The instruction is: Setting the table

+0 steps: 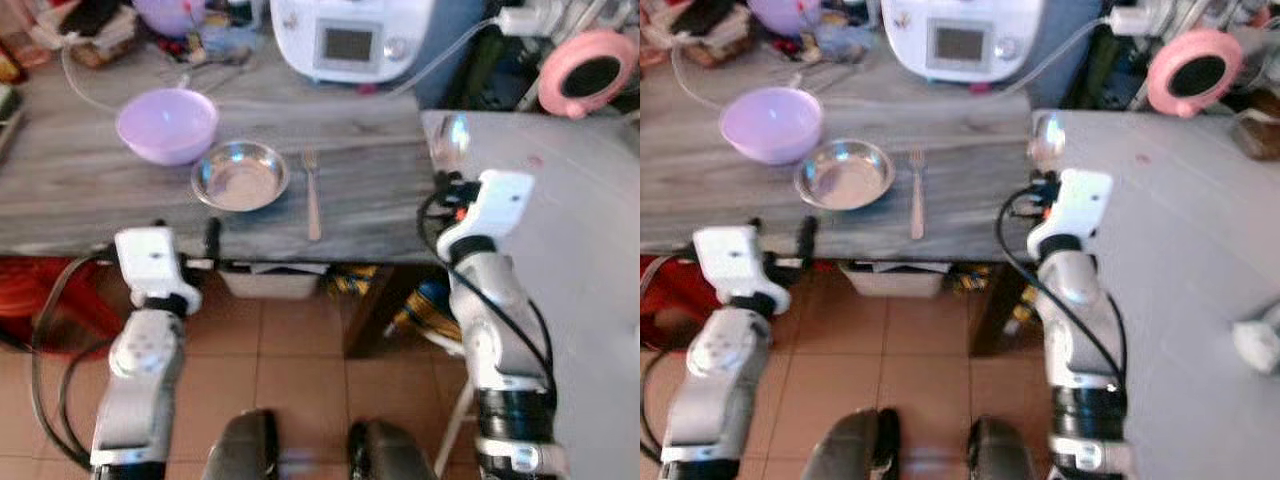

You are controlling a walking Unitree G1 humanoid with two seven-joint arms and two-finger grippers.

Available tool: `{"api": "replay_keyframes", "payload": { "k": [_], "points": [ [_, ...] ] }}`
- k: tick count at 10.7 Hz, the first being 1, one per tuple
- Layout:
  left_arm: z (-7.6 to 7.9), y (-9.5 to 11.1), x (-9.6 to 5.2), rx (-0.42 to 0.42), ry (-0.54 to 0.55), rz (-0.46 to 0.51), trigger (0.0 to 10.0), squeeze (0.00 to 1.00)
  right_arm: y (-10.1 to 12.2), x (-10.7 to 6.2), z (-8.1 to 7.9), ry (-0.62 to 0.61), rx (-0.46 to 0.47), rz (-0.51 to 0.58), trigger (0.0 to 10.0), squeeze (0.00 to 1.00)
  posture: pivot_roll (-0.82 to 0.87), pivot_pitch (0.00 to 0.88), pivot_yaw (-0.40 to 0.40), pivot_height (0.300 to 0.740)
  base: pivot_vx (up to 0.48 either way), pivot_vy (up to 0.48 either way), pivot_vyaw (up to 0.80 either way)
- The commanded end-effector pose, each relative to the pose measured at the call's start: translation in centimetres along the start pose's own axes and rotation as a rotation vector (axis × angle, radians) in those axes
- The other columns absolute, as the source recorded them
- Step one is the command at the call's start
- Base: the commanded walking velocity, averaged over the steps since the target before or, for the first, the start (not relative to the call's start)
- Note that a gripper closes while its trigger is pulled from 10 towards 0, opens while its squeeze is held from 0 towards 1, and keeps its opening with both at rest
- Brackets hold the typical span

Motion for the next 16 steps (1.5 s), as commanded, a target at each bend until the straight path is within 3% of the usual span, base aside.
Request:
{"api": "replay_keyframes", "payload": {
  "k": [1, 5, 12, 14, 16],
  "points": [
    [0.23, -0.04, -0.18, 0.005, -0.004, -0.004, 10.0, 0.00, -0.16, -0.02, 0.63, -0.022, 0.005, -0.006, 10.0, 0.00, 0.00, 0.189, 0.001, 0.740, 0.000, 0.000, 0.00],
    [0.46, 0.12, -0.31, 0.011, -0.017, 0.003, 10.0, 0.00, 0.09, -0.19, 0.49, -0.017, 0.016, 0.009, 10.0, 0.00, 0.00, 0.196, 0.005, 0.740, 0.060, 0.420, 0.00],
    [0.45, 0.28, -0.59, 0.007, -0.009, 0.002, 10.0, 0.00, -0.22, -0.04, 0.87, -0.026, 0.024, -0.008, 10.0, 0.00, 0.01, 0.208, 0.003, 0.740, 0.000, 0.000, -0.30],
    [0.47, 0.52, -0.69, 0.008, -0.022, 0.013, 10.0, 0.00, -0.03, 0.28, 0.70, -0.011, 0.013, -0.005, 10.0, 0.00, 0.01, 0.214, 0.008, 0.740, 0.311, 0.000, 0.00],
    [0.34, 0.55, -0.68, 0.008, -0.017, 0.010, 10.0, 0.00, 0.22, 0.39, 0.58, -0.005, 0.005, 0.005, 10.0, 0.00, 0.01, 0.216, 0.011, 0.740, 0.353, 0.000, 0.78]
  ]
}}
Point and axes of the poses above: a point about 5 cm out from each wrist's last joint towards the gripper, its own x axis pointing out of the wrist towards the gripper, its own y axis along the axis of the wrist's last joint, z = x × y, the point moved 4 cm from there along x, pointing out of the wrist towards the gripper, and after that the axes turned 9 degrees about x, right-handed, at the moved point
